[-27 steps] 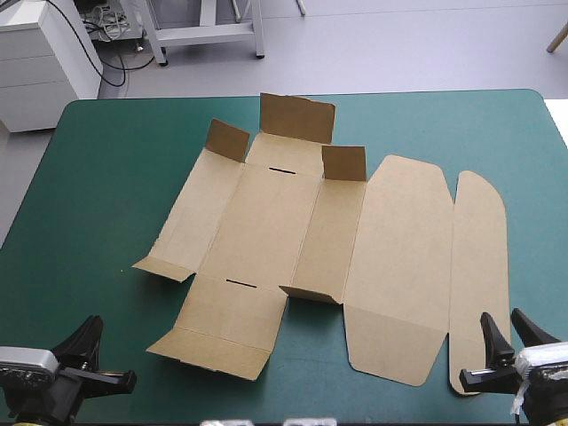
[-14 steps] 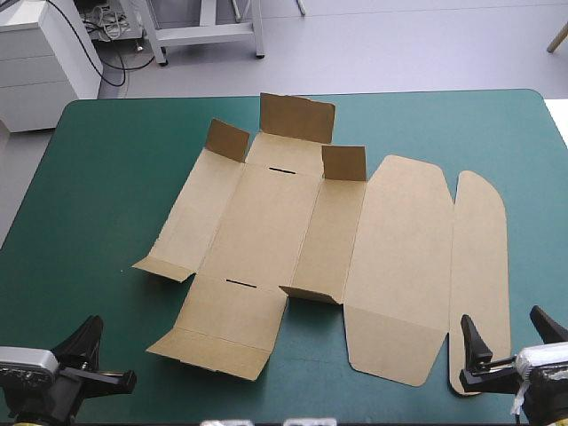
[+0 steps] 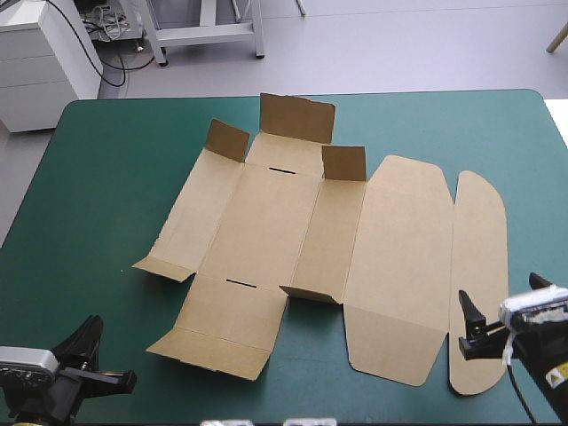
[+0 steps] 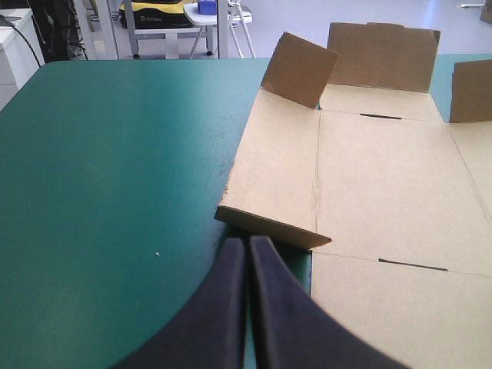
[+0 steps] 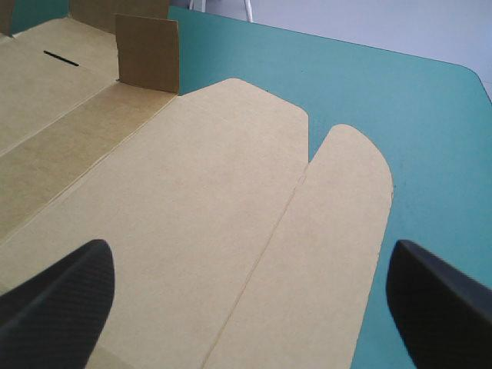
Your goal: Fold the box
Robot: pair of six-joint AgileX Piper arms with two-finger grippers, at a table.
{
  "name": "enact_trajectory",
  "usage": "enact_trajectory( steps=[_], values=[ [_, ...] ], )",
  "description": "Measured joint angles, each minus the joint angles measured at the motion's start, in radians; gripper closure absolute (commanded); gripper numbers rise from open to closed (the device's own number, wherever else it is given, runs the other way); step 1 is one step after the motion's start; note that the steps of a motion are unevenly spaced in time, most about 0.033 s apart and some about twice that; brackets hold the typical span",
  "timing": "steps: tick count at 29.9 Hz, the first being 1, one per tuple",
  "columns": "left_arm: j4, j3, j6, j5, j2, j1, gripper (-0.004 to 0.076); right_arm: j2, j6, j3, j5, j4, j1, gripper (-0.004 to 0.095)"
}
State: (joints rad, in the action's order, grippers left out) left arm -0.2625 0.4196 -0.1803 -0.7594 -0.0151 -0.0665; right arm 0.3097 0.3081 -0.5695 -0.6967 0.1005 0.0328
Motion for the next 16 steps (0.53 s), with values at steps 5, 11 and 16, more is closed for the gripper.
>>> enact_trajectory(
  steps=[5,11,16],
  values=[
    [0.0,0.0,0.0,0.0,0.0,0.0,0.0731,0.232,0.124,-0.149,0.0,0.013,0.0,0.0027],
    [-0.001,0.0,0.0,0.0,0.0,0.0,0.0731,0.533,0.315,-0.338,0.001,0.154,0.0,0.0029],
    [-0.001,0.0,0.0,0.0,0.0,0.0,0.0731,0.76,0.448,-0.497,-0.014,0.278,0.0,0.0027]
  ],
)
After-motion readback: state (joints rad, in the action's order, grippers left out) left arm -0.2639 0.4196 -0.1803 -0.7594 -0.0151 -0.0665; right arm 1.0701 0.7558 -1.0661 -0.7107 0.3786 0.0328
